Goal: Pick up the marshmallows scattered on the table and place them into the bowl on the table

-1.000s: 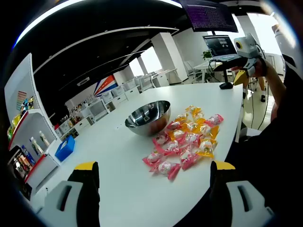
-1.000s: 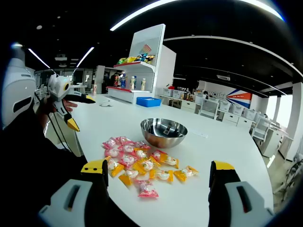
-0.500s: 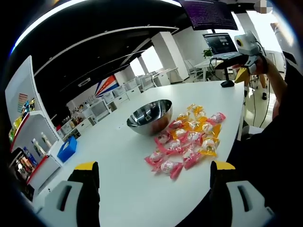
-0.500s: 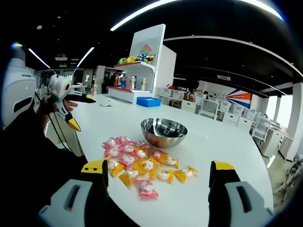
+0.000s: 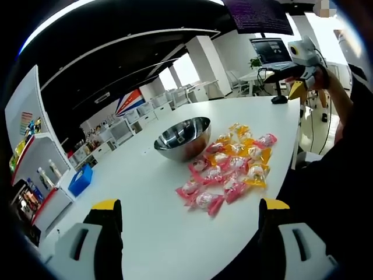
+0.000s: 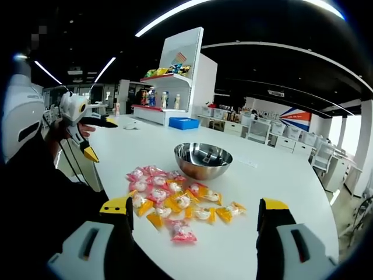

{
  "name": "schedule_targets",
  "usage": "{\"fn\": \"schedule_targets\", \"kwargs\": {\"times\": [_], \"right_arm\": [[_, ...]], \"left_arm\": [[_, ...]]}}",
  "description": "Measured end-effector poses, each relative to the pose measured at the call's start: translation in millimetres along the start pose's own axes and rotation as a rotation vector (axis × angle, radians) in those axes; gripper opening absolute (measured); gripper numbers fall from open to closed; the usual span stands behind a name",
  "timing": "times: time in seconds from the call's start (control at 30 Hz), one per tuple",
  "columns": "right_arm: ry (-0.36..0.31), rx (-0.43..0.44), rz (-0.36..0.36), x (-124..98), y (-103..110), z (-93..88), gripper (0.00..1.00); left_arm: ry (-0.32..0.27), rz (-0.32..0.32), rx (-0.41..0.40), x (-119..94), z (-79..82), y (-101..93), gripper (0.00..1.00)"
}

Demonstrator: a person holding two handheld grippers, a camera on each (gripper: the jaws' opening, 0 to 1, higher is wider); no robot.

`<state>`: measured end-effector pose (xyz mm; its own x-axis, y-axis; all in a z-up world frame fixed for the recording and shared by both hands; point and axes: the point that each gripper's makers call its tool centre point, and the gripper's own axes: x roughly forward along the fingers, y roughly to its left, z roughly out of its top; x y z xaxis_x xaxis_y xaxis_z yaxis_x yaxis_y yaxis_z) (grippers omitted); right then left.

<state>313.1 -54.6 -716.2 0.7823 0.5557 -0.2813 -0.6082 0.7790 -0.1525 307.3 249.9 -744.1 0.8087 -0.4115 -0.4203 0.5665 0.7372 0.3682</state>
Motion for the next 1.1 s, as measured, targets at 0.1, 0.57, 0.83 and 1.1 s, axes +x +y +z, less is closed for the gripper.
{"fn": "schedule_targets", "kwargs": {"times": [0.1, 0.57, 0.83, 1.1], "right_arm": [[0.003, -0.004, 0.008, 1.7, 2.8, 1.2, 0.83], [0.011, 0.008, 0.018, 3.0, 4.5, -2.1, 0.80], [0.036, 0.101, 0.043, 15.7, -3.3, -14.5, 0.72], [0.078, 0.160, -0.001, 49.9, -25.8, -35.8, 0.71]], "left_arm": [[0.000, 0.000, -0.002, 1.3, -1.2, 0.9, 0.95], [0.008, 0.000, 0.003, 3.5, -4.1, -0.7, 0.95], [0.009, -0.001, 0.007, 3.5, -3.8, -1.5, 0.95], [0.014, 0.002, 0.014, 6.0, -6.3, 0.1, 0.95]]}}
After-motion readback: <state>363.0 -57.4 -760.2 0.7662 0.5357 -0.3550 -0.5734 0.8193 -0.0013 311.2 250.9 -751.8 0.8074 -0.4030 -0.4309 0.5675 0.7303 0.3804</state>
